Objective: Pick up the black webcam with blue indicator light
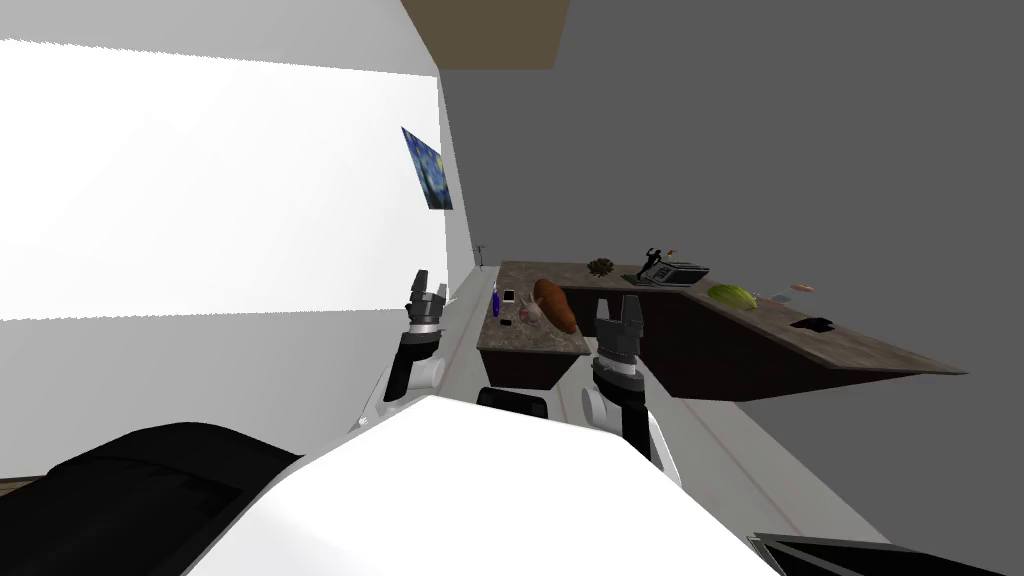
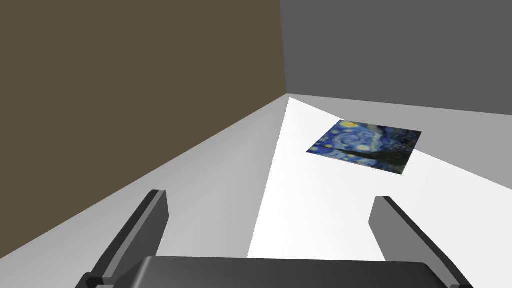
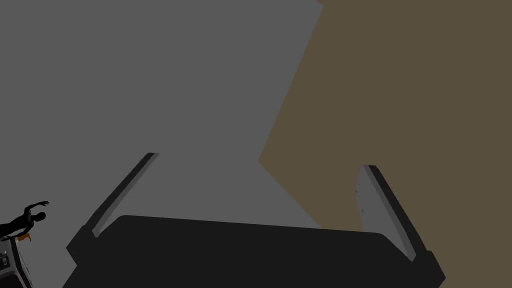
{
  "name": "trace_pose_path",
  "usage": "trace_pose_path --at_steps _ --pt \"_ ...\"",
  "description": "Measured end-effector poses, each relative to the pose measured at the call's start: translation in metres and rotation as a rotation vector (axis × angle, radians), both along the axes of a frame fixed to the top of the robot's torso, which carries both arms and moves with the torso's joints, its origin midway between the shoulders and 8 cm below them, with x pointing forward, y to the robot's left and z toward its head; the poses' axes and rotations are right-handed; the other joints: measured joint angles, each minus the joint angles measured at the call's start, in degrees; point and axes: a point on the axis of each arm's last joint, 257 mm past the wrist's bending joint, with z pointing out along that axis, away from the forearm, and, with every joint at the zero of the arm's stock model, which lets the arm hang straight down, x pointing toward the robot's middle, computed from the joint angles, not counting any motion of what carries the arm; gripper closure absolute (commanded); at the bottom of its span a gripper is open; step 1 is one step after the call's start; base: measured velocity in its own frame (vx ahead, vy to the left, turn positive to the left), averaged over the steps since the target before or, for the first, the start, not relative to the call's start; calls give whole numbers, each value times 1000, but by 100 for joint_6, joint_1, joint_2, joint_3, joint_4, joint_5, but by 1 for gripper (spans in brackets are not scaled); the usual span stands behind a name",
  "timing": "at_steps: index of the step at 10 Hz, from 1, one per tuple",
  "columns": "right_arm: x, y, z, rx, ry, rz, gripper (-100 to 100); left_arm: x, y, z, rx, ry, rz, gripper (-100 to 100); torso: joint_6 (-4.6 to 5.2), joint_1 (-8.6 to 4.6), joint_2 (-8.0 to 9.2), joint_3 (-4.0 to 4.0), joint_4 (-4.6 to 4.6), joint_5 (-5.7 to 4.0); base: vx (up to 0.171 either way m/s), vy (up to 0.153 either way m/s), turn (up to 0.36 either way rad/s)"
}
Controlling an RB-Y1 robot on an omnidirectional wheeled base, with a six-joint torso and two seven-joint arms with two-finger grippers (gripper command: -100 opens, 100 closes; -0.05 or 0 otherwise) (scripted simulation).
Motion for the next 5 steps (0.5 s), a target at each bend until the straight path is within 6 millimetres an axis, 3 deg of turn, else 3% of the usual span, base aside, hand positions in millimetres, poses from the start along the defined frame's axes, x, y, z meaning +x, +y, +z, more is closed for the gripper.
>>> trace_pose_path --at_steps 5 --pt "0 0 0 0 0 0 0 17 -7 -12 75 81 -33 -100 1 -30 8 5 2 -7 -17 -70 -63"
